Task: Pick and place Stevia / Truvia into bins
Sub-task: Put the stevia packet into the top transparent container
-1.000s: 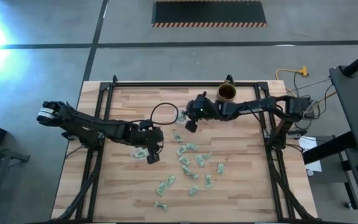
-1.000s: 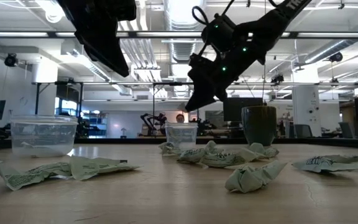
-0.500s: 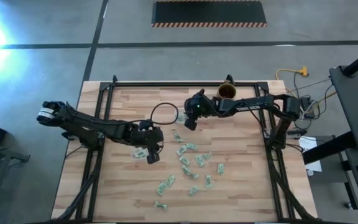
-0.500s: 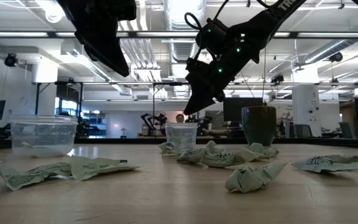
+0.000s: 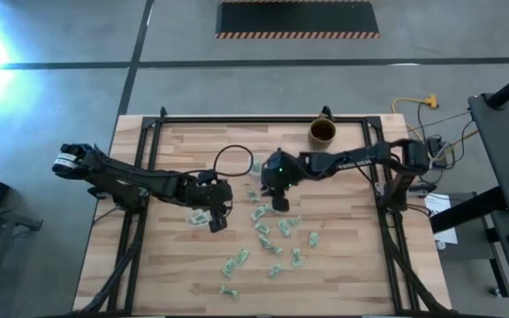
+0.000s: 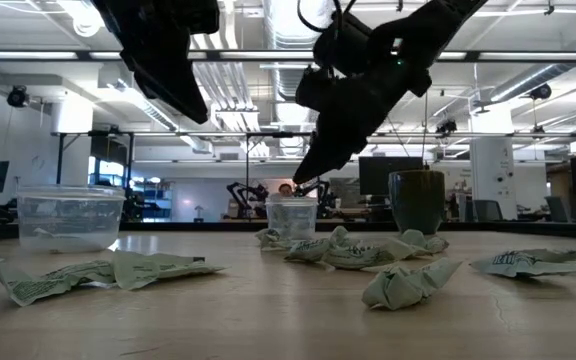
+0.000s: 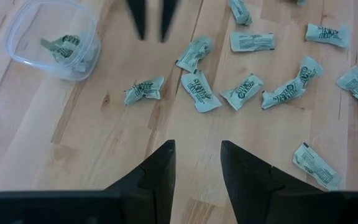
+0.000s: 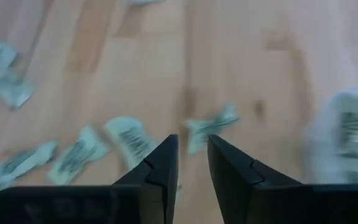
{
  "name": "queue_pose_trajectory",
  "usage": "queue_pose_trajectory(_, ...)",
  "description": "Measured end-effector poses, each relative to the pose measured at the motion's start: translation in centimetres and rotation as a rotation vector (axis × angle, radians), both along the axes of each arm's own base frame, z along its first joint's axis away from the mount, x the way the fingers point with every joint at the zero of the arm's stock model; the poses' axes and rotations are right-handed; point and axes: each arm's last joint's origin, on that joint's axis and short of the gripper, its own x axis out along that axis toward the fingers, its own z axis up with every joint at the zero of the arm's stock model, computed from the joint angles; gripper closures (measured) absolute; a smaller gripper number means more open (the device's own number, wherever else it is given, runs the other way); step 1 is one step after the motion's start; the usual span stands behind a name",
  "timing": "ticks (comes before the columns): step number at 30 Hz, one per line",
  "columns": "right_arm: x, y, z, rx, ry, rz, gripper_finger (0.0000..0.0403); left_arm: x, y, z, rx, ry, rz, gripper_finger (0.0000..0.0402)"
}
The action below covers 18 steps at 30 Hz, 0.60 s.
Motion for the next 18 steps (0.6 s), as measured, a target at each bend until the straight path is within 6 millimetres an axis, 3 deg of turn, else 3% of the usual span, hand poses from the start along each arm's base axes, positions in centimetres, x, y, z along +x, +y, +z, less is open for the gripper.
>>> queue_pose_trajectory(10,-1.7,1.7,-2.3,0.021,0.174,0.041,0.0332,0.0,0.0,0.0,-0.001,0.000,0.001,0.0290)
queue_pose_trajectory(18,-2.0,2.4,-2.9,0.040,0.163,0.036,0.0272,0.0,0.0,0.0,-0.001,-0.001,0.001,0.0290)
